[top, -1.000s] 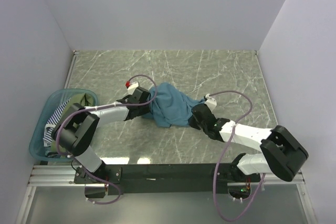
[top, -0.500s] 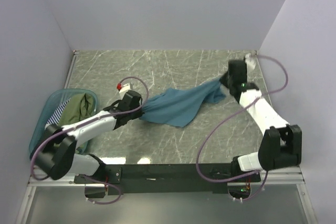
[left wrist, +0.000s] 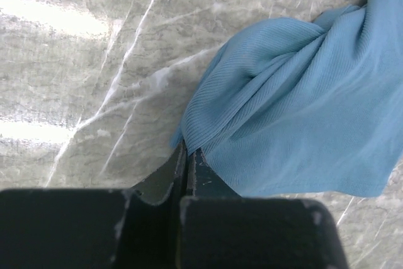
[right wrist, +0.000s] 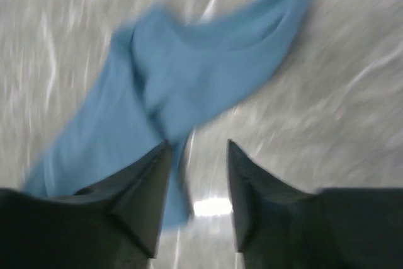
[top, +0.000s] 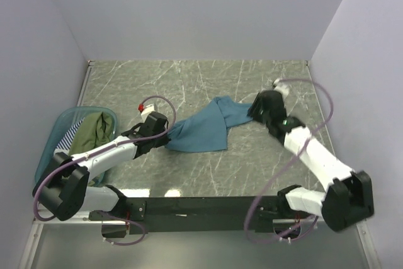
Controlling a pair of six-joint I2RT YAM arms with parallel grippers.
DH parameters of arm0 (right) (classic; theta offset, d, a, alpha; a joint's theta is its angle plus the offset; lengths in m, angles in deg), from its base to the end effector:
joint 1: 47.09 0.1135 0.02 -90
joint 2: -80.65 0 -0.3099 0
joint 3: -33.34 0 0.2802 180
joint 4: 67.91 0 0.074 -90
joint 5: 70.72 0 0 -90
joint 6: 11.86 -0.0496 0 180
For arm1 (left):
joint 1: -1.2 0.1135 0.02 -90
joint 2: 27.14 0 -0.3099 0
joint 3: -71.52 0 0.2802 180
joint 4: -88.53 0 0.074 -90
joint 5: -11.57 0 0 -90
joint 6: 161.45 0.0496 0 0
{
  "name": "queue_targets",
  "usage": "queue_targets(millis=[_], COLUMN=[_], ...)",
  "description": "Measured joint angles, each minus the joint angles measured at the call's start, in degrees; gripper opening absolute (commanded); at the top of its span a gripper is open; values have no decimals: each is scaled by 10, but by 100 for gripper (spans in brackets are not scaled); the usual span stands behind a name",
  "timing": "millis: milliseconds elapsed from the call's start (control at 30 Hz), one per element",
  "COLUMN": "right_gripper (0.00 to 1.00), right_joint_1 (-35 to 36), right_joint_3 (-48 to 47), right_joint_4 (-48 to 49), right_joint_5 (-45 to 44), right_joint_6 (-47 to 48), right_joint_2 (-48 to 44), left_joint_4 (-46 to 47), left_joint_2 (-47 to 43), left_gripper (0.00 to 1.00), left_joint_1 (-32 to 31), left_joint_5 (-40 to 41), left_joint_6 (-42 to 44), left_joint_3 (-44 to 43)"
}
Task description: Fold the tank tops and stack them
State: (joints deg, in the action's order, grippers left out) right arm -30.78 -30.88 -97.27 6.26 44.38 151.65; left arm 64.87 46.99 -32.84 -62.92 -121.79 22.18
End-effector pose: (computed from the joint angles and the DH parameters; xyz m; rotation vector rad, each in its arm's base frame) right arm 0.2874 0.0724 0.3013 0.4576 2.1451 0.2443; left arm 0.2315 -0.1404 0.2030 -0.4640 2.3634 -0.3701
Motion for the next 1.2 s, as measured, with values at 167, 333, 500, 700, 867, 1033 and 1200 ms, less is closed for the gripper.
queue_targets(millis=[167, 333, 500, 700, 867, 1033, 1200], right_gripper=[41, 47, 52, 33, 0, 0, 0], right_joint_1=[139, 212, 249, 256, 257, 255, 237], right_joint_3=[156, 205, 191, 177, 153, 130, 35], right_joint_4=[32, 58, 106, 133, 130, 37, -68], right_joint_5=[11, 12, 9, -1, -10, -57, -109], right_joint_6=[-45, -82, -100, -117, -121, -116, -83], right_joint_2=[-93, -31, 53, 104, 129, 34, -154], left_joint_4=[-1, -2, -2, -3, -7, -6, -6], left_joint_2=[6, 8, 8, 6, -1, -9, -27], left_gripper=[1, 1, 1, 1, 1, 1, 20], left_joint_1=[6, 15, 20, 24, 28, 28, 27], left_joint_5=[3, 2, 2, 2, -7, -28, -73], left_joint_6=[0, 0, 1, 4, 14, 21, 36], left_joint_3=[0, 0, 0, 0, -2, -13, -26])
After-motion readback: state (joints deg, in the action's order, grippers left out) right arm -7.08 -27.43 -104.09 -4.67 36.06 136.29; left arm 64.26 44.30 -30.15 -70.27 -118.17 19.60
